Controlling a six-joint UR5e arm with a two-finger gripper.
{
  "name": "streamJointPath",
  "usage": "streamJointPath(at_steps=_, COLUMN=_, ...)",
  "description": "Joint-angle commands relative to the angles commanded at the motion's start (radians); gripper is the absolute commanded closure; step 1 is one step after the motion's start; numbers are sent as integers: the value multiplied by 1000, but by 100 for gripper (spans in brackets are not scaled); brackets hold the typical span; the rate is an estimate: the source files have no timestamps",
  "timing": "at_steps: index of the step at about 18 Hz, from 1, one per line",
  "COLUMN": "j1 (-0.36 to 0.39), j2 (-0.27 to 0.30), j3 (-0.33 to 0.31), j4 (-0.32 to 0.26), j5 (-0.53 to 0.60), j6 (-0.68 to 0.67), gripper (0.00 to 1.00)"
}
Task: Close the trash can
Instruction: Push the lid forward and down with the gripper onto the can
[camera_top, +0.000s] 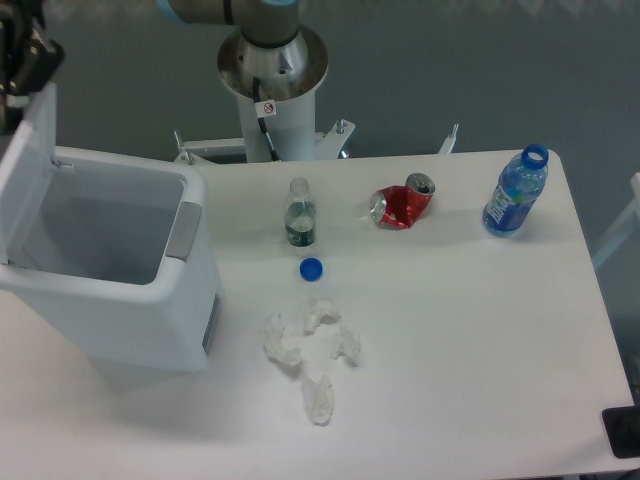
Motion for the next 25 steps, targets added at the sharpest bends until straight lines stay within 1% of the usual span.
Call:
streamJointPath(at_steps=3, j1=44, j2=-3, j3=-26, j4=3, j5=-3, j6=20, gripper=97)
streamJointPath(at_steps=8, j1=114, j2=-8, j3=-32, j4=5, j5=-12, j6=43, gripper=97)
streamJointPath(at_steps=11, j1=140, j2=-17, j3=-64, j4=6, j5=-15, j6=78, gripper=97)
streamJointPath(at_steps=13, j1=147, j2=-17, j3=-104, j4=8, j5=-14, j6=112, gripper=97)
streamJointPath(at_steps=14, j1=149, j2=-24, j3=-107, j4=8, j5=-14, j6=120, gripper=97)
streamJointPath(at_steps=15, j1=149, j2=-38, j3=-107, j4=8, j5=-14, j6=120, gripper=97)
streamJointPath(at_steps=21, j1=149, j2=-78, j3=-106, j4=9, j5=-14, j6=120, gripper=97)
streamJointPath(at_steps=25, j1=149, j2=-87, j3=-104, j4=11, j5=-12, j6=120, gripper=97)
